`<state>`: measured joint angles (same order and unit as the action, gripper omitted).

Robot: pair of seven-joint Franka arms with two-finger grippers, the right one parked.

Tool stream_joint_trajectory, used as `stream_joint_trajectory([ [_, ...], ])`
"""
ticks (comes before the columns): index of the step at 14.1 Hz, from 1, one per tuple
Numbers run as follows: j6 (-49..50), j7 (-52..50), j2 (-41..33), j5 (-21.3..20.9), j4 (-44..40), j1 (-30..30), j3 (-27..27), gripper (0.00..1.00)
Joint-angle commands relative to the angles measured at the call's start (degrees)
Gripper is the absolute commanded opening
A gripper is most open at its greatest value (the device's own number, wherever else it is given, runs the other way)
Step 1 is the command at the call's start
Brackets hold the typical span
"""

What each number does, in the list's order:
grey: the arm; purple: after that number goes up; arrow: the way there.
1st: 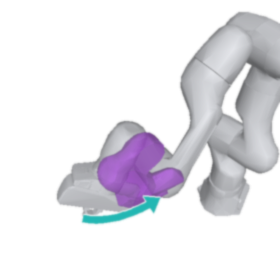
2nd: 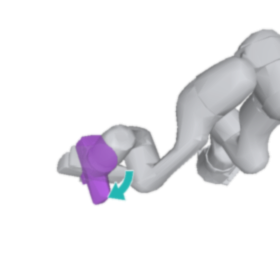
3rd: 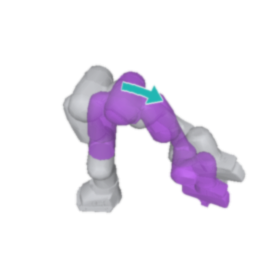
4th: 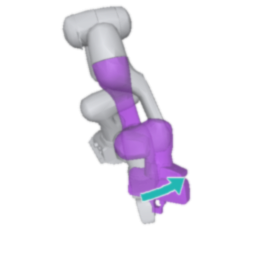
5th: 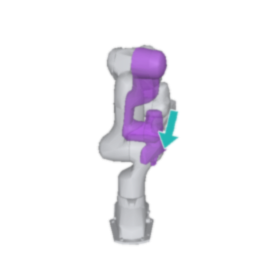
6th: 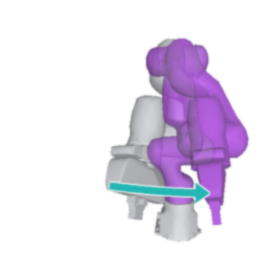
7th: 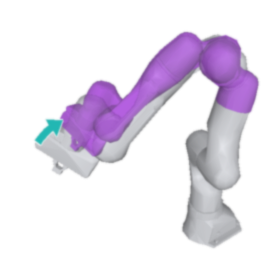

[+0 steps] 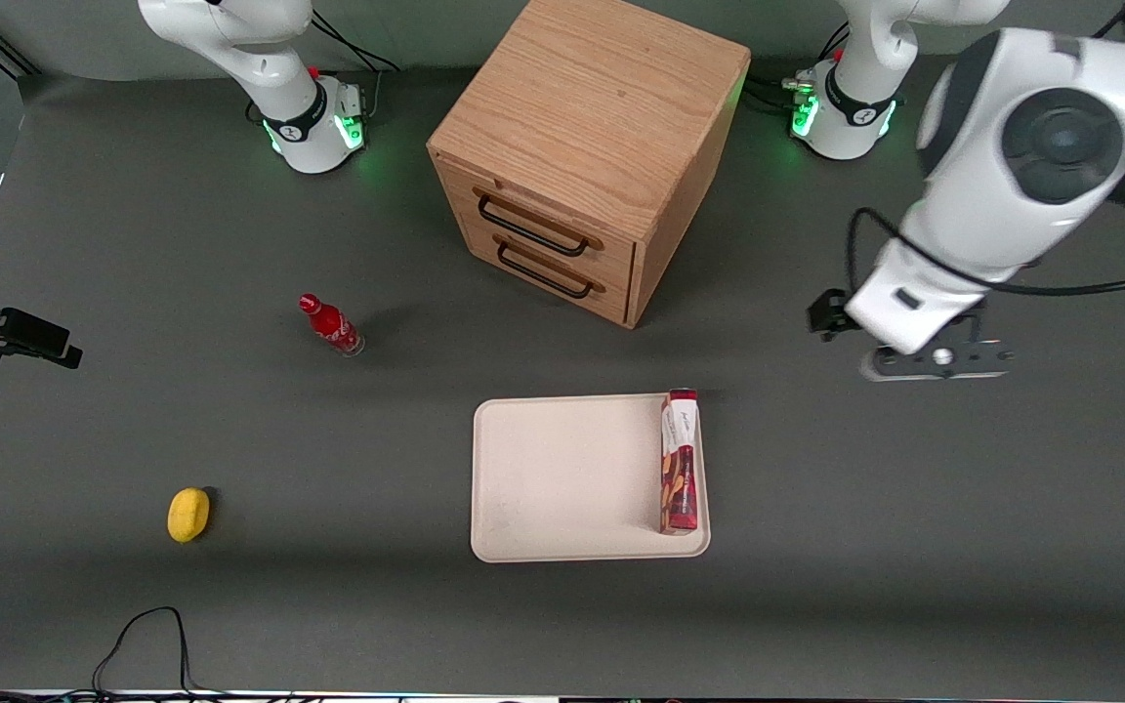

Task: Place red cookie box on tray

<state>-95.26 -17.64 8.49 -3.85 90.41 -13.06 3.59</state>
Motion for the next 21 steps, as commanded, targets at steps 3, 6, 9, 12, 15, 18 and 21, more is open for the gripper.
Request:
stream_joint_trajectory([
  [3,-3.4,8.7,-5.8,0.2,7.3,8.4,0.5,1.0],
  [6,-4.2,9.6,-5.8,1.3,6.9,12.4,0.5,1.0],
  [9,-4.2,9.6,-5.4,3.7,5.7,15.0,0.3,1.0],
  [12,-2.8,12.3,-5.5,4.2,4.1,14.2,-1.7,1.0],
  [15,-1.7,13.1,-5.0,4.2,2.1,14.0,-1.7,1.0],
  [18,-1.7,13.1,-5.1,4.2,2.1,13.9,-1.7,1.0],
  [21,-1.5,13.3,-5.1,4.2,2.2,13.9,-1.6,1.0],
])
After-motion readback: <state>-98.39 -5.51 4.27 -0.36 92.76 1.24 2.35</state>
